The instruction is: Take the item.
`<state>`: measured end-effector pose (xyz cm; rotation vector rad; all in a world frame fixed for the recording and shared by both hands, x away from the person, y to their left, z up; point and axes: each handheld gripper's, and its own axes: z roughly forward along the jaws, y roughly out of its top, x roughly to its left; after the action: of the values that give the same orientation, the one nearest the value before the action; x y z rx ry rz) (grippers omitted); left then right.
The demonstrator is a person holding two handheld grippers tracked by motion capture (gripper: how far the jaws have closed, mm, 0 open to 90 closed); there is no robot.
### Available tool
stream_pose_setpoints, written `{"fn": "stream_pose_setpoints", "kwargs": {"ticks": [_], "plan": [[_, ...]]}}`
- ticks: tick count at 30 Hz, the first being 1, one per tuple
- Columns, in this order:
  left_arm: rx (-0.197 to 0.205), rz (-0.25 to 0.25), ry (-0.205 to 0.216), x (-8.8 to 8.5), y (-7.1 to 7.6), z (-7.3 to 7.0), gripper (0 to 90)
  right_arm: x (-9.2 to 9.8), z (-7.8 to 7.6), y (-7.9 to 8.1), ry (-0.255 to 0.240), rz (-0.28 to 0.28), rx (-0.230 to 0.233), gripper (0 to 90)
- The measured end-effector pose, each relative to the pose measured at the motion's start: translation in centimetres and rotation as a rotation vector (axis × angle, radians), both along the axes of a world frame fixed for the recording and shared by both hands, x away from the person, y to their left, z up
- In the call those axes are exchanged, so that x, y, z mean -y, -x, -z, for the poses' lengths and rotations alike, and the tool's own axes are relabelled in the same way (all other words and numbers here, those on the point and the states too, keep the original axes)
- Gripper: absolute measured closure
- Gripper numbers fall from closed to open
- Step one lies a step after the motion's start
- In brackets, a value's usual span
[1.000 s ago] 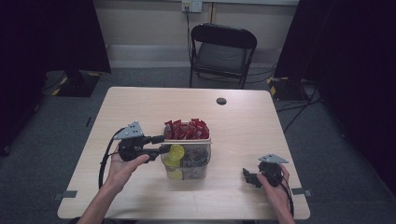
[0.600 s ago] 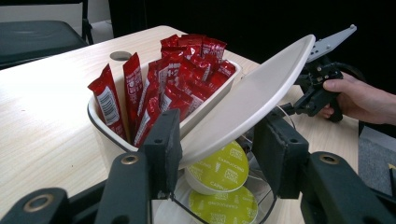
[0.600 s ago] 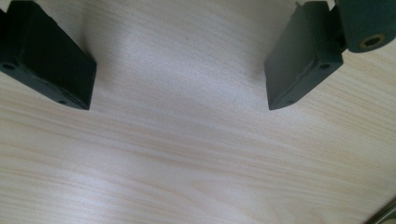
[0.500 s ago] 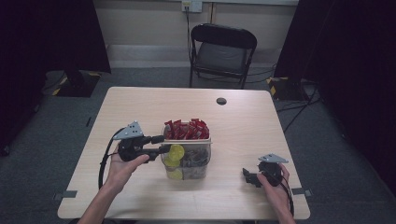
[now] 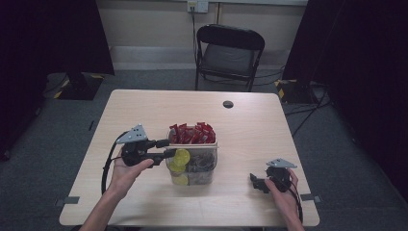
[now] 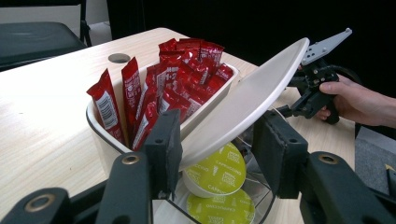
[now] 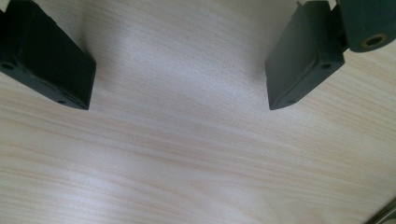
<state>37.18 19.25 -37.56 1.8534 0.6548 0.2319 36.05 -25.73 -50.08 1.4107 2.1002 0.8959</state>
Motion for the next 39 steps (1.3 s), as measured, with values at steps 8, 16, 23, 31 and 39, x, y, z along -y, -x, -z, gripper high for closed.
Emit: {"fn": "stream_pose_setpoints", "kwargs": {"ticks": [8,16,23,31,39], "plan": [[0.0,0.001,0.003,0.04,-0.01,0.01,52.7,0.0,0.0,0.0,0.0,0.0,0.0,7.8],[-0.001,0.0,0.002,0.03,-0.04,-0.01,52.9,0.0,0.0,0.0,-0.001,0.0,0.0,7.8],[-0.007,-0.001,0.0,0.02,-0.05,-0.06,53.0,0.0,0.0,0.0,0.0,0.0,0.0,7.8],[-0.004,0.0,-0.002,0.01,-0.06,-0.07,53.3,0.0,0.0,0.0,0.0,0.0,0.0,7.8],[-0.004,-0.001,-0.003,0.01,-0.06,-0.07,53.6,0.0,0.0,0.0,0.0,0.0,0.0,7.8]]}}
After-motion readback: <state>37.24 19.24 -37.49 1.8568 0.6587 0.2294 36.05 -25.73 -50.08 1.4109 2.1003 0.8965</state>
